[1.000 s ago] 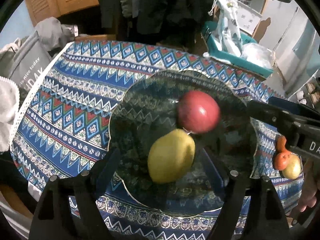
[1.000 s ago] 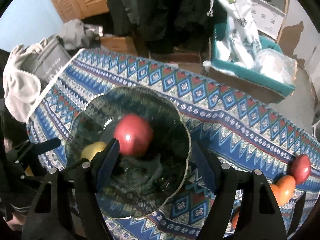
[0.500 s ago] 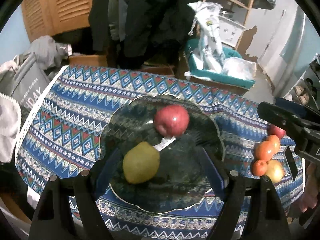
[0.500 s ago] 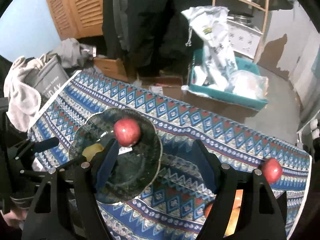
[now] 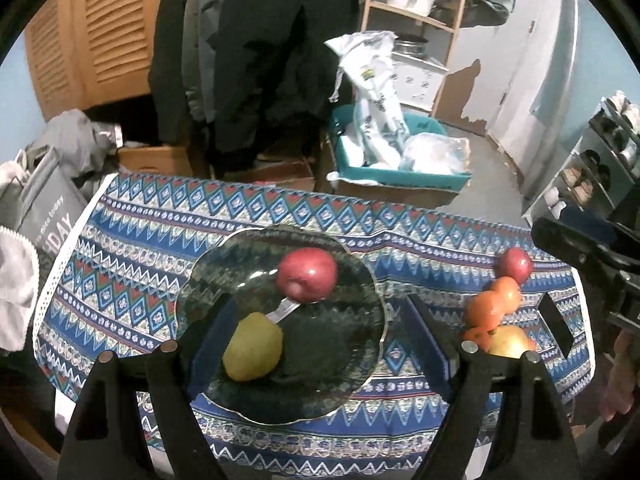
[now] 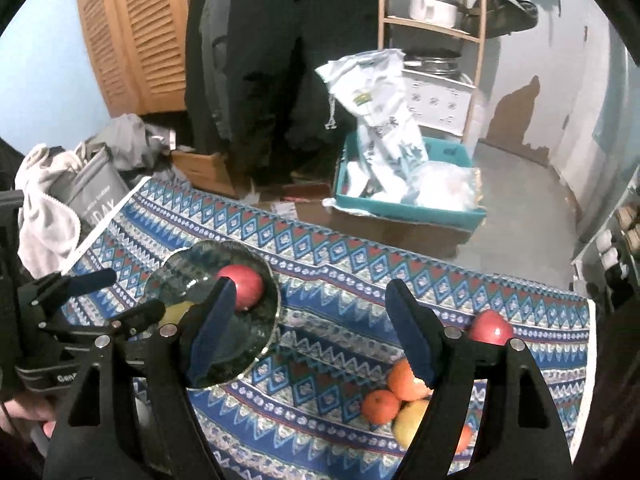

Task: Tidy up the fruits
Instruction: 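Open both tools and withdraw them from the bowl toward the fruit cluster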

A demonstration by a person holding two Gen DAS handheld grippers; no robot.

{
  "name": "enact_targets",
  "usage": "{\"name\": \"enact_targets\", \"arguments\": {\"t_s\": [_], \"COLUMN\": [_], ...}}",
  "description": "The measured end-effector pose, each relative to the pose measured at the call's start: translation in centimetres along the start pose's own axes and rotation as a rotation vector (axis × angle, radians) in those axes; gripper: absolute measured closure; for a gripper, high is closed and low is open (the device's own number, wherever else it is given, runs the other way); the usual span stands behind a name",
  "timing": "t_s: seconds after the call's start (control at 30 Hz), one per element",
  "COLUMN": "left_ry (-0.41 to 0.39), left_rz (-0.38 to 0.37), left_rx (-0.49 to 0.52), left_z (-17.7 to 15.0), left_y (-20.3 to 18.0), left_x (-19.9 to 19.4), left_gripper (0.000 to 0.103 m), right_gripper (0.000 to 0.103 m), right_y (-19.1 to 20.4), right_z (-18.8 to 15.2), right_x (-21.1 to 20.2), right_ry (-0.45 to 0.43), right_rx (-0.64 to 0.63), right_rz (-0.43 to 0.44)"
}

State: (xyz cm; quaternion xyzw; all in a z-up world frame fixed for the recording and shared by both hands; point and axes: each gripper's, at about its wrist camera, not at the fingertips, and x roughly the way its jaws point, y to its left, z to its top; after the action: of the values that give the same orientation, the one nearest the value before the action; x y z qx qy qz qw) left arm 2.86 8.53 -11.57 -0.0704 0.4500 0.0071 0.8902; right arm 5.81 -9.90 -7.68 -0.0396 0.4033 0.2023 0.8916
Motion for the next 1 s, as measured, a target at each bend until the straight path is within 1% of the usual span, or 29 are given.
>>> {"name": "enact_targets", "arguments": {"t_s": [0.23, 0.5, 0.7, 0.8, 1.0], "left_ry": [-0.006, 0.028, 0.044, 0.062, 0.086], "left_rz": [-0.038, -0.071, -0.095, -0.099, -0.107], "left_rx": [0.038, 0.103, 0.150, 0.178, 0.219], "left_z": [0.0, -0.5, -0.9, -1.2, -1.7], "left_y": [-2.5, -5.9, -8.3, -9.5, -11.3], "left_x": [-0.4, 0.7, 1.3, 1.9, 3.0], "left_gripper": [0.018, 0.018, 0.018, 0.018, 0.018], "right_gripper": [0.023, 0.023, 0.023, 0.023, 0.023], "right_y": [-2.9, -6.4, -8.5, -9.7, -11.5], "right_z": [-1.0, -3.0, -4.8, -5.8, -7.4], "right_x": [-1.8, -2.9, -2.7, -2.3, -1.8], "right_ry": [-0.006, 0.009, 0.039, 0.065, 0.105], "right_rx": [0.026, 0.071, 0.097, 0.127, 0.157], "right_rz": [-0.036, -0.071, -0.092, -0.084, -0.097]}}
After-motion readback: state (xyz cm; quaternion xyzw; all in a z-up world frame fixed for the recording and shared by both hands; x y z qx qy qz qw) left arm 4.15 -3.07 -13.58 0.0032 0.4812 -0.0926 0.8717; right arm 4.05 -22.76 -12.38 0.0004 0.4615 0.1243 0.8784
